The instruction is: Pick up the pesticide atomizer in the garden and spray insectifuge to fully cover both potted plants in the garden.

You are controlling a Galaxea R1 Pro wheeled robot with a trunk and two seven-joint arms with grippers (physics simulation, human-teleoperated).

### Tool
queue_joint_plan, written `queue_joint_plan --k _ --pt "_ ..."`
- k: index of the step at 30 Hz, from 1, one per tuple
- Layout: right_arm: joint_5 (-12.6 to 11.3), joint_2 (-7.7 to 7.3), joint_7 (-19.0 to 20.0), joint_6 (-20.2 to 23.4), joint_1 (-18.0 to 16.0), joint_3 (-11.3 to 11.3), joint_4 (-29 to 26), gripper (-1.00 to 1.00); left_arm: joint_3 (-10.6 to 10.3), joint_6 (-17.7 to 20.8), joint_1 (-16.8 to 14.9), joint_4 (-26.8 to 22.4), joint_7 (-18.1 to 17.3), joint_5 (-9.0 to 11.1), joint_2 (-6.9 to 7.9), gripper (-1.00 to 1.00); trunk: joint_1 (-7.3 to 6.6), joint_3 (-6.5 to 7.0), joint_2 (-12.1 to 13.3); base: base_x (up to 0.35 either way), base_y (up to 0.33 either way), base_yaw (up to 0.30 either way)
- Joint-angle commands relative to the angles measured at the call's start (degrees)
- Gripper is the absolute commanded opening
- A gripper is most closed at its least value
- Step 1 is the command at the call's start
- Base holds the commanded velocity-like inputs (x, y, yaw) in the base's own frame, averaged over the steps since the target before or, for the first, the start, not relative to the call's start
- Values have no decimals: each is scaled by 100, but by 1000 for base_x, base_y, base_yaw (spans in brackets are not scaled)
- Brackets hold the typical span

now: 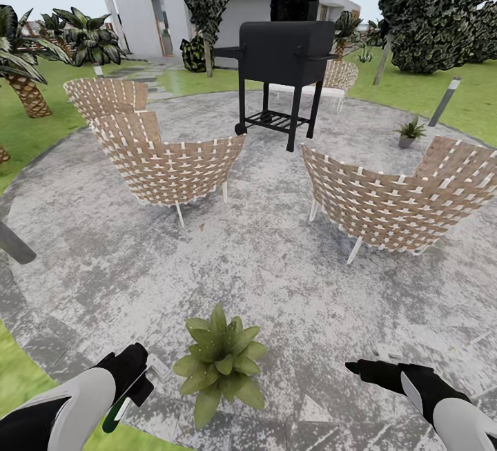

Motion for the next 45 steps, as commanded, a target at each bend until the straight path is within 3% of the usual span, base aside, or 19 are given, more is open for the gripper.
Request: queue_joint_plan --k 1,23,39,45 --pt "51 3 35 33 -2 -49 -11 100 42 22 0 -15 -41 -64 -1 -100 0 -4 -2 0 0 0" --pt "60 3 35 34 -2 -41 -11 100 74 19 0 -33 -41 -40 -1 -100 461 -385 -844 0 0 0" --pt "60 2 37 30 -2 -49 -20 100 67 16 0 -350 -44 -26 -35 -100 461 -509 -844 0 0 -13" --pt "60 3 32 30 -2 -48 -20 100 65 -151 0 -351 -56 65 -129 -100 461 -532 -844 0 0 0"
